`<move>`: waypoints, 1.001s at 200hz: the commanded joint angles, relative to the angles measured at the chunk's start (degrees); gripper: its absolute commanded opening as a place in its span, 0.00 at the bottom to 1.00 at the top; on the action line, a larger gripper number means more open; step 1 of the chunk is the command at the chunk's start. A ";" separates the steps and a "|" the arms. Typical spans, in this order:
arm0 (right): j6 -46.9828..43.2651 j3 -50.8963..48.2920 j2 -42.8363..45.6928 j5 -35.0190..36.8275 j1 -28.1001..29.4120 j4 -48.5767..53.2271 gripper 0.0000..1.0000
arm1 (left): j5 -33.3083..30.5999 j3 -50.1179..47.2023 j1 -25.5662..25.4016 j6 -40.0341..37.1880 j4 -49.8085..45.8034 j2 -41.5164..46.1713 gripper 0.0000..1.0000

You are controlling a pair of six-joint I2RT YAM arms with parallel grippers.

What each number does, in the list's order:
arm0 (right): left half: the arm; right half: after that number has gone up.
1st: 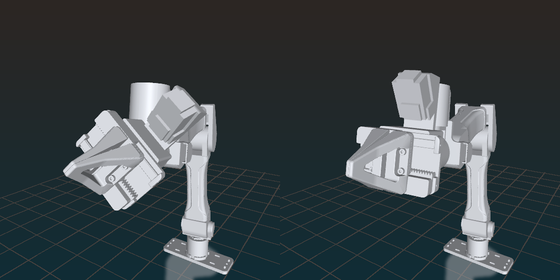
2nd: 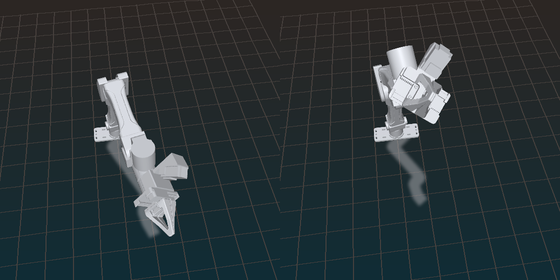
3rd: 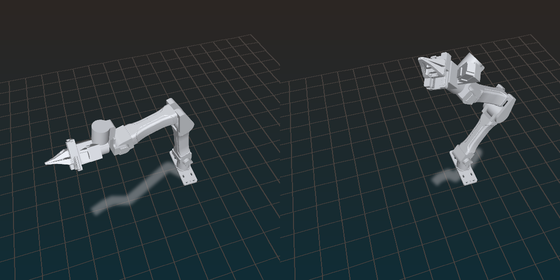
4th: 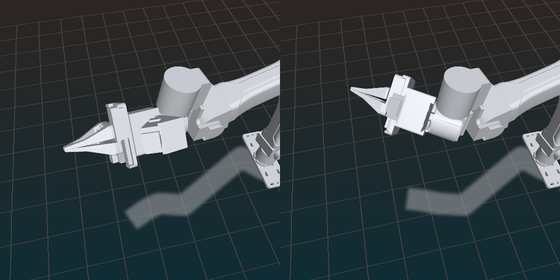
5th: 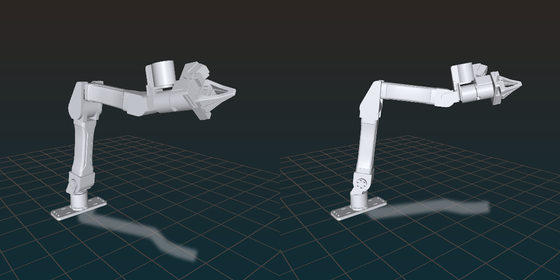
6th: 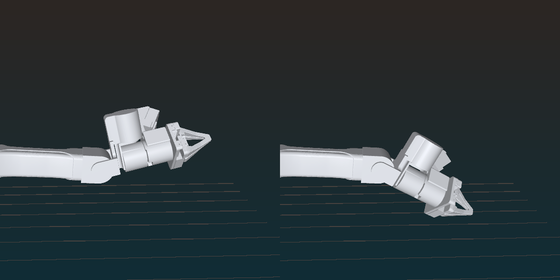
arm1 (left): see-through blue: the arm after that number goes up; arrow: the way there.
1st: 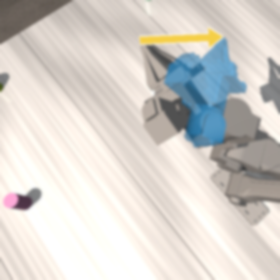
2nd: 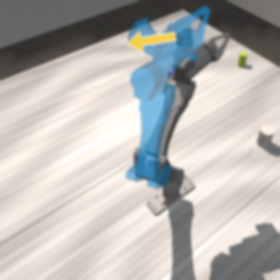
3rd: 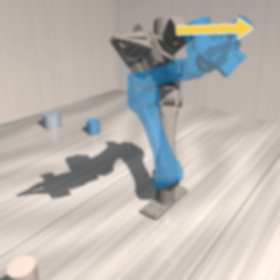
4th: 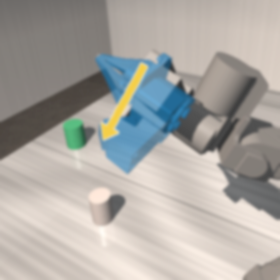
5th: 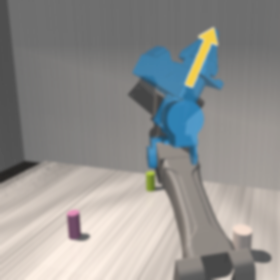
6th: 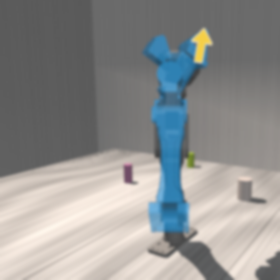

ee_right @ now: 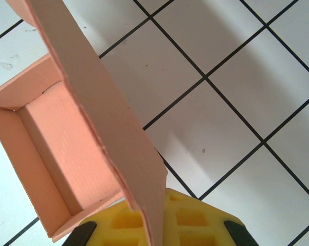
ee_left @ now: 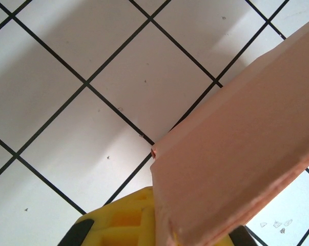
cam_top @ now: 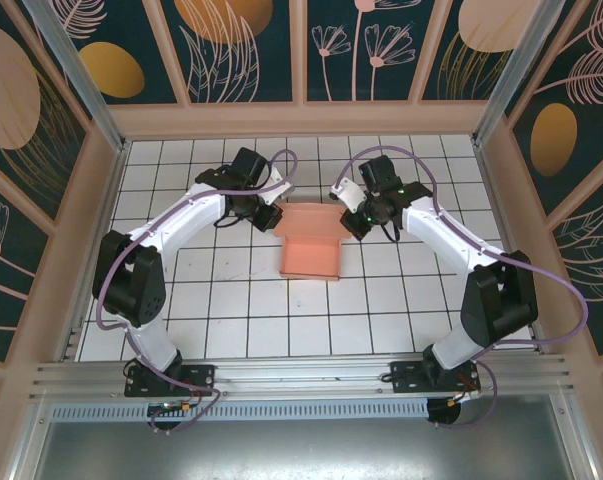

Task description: Fold the paper box

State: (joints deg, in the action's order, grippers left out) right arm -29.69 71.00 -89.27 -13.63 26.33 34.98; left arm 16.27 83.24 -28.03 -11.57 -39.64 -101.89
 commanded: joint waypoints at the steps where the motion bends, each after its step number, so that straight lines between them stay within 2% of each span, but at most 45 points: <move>1: 1.23 1.16 0.62 0.07 -0.28 -0.80 0.00 | -0.08 0.69 0.43 -0.15 -0.53 0.04 0.00; 37: 12.90 1.50 0.89 7.90 1.07 -7.76 0.00 | -1.81 0.52 0.43 4.89 3.37 0.89 0.00; 78: 27.23 -2.09 2.30 15.36 3.10 -19.70 0.00 | -7.42 1.41 0.43 19.02 13.63 -0.69 0.00; 115: 36.41 -3.88 1.24 20.29 4.01 -25.89 0.00 | -8.62 3.72 0.43 26.51 18.10 -3.18 0.00; 161: 46.03 -5.70 0.04 23.24 4.70 -32.38 0.00 | -8.86 2.33 0.35 29.84 22.96 -3.58 0.00; 200: 50.54 -3.92 -4.35 26.90 5.82 -33.12 0.00 | -8.86 -1.25 0.35 32.46 29.24 -3.06 0.00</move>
State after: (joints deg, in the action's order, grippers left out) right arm 14.35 65.87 -90.80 8.97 30.98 6.04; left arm 8.08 84.47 -28.10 16.60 -16.25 -104.90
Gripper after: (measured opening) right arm 0.052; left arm 0.042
